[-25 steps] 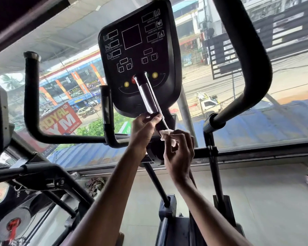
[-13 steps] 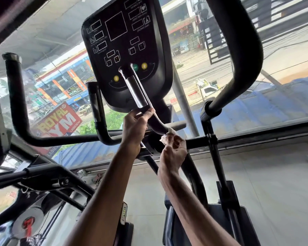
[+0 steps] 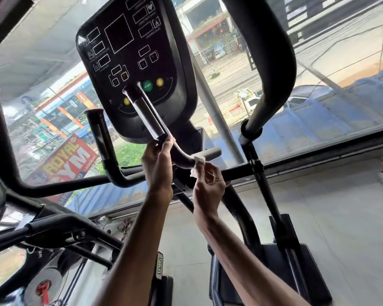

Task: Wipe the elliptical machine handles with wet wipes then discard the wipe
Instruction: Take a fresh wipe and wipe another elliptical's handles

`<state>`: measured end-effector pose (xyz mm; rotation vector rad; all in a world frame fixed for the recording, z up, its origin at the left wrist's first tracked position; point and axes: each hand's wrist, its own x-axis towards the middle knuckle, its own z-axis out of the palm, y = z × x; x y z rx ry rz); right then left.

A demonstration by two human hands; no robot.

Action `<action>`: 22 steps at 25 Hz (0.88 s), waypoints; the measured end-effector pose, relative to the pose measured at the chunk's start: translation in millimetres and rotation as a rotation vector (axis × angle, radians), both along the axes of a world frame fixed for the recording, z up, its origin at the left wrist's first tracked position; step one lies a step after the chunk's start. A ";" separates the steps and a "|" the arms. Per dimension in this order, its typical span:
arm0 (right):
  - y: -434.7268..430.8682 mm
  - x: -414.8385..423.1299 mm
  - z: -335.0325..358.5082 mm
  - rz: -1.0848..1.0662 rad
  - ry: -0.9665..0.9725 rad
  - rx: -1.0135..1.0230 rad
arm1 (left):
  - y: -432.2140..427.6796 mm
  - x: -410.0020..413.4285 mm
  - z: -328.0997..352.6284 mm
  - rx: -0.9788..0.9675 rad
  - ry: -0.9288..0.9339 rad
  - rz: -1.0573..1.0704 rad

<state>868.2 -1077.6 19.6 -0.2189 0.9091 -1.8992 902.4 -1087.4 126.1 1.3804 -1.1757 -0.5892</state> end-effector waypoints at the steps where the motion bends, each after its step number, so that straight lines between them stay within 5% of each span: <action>1: -5.5 -2.7 -2.7 0.007 -0.036 0.033 | 0.1 -1.0 -0.5 -0.003 -0.001 0.014; 4: -20.1 -13.0 -5.2 0.000 -0.046 0.130 | -1.8 -2.2 -2.6 -0.017 -0.002 0.043; 9: 7.7 5.4 3.7 -0.148 0.273 -0.218 | -1.7 -14.0 -11.3 -0.150 0.004 0.153; 15: -46.8 -24.6 -33.9 -0.038 0.088 0.175 | -1.8 -23.9 -20.4 -0.213 -0.029 0.241; 19: -22.7 -7.6 -29.8 -0.080 0.183 -0.063 | 4.1 -32.1 -33.8 -0.202 -0.033 0.269; 22: -42.8 -11.1 -41.0 -0.070 0.200 0.066 | 6.0 -37.8 -39.8 -0.191 -0.037 0.301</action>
